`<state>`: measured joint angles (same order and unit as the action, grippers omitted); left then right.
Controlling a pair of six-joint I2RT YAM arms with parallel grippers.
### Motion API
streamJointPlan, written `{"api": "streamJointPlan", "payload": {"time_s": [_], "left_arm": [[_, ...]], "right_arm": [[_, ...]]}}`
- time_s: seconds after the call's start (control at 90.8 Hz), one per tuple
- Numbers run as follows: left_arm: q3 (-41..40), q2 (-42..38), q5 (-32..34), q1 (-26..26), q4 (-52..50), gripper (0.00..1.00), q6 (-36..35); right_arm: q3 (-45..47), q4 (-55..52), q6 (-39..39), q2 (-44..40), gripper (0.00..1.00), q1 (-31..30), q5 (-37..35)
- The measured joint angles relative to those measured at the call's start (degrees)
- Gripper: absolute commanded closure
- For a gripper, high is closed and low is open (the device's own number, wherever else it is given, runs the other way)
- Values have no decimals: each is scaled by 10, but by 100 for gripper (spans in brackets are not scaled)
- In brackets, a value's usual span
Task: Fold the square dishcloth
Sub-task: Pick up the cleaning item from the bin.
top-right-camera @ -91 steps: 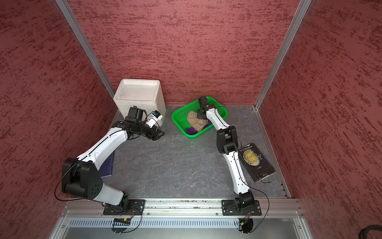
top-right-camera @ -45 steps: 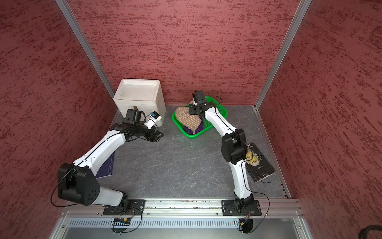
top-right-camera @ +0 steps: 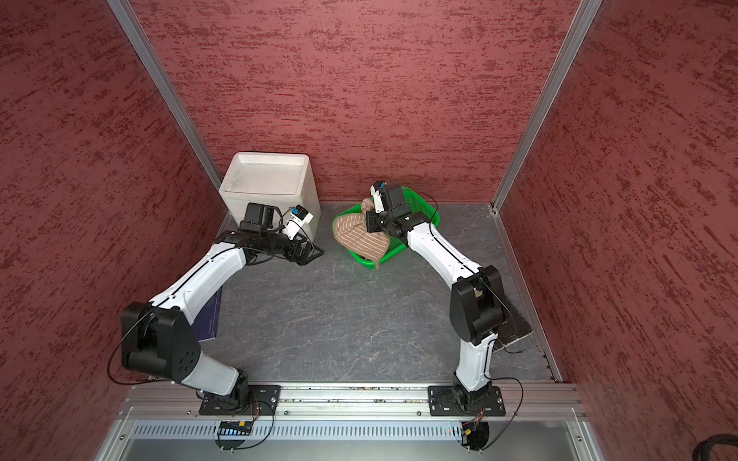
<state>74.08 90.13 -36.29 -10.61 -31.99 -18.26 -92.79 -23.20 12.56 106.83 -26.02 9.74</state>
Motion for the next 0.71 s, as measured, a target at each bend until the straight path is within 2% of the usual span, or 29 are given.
{"api": "streamJointPlan", "payload": {"time_s": [0.209,0.342,0.485,0.551,0.639,0.672,0.705], "left_arm": [[80,95,-72,-7,11,17,50],[122,135,-85,-24,3,20,55],[160,165,-89,-42,-14,32,56],[171,175,-89,-49,-23,45,54],[184,190,-85,-58,-37,83,54],[186,194,-82,-61,-42,98,54],[187,195,-75,-64,-46,100,52]], "right_arm": [[48,5,0,0,100,-5,12],[53,26,1,-1,100,-6,29],[59,49,2,-10,100,-6,44],[60,56,3,-14,100,-6,47],[60,62,5,-17,100,-6,47],[60,64,5,-18,94,-6,46],[60,64,5,-19,91,-6,45]]}}
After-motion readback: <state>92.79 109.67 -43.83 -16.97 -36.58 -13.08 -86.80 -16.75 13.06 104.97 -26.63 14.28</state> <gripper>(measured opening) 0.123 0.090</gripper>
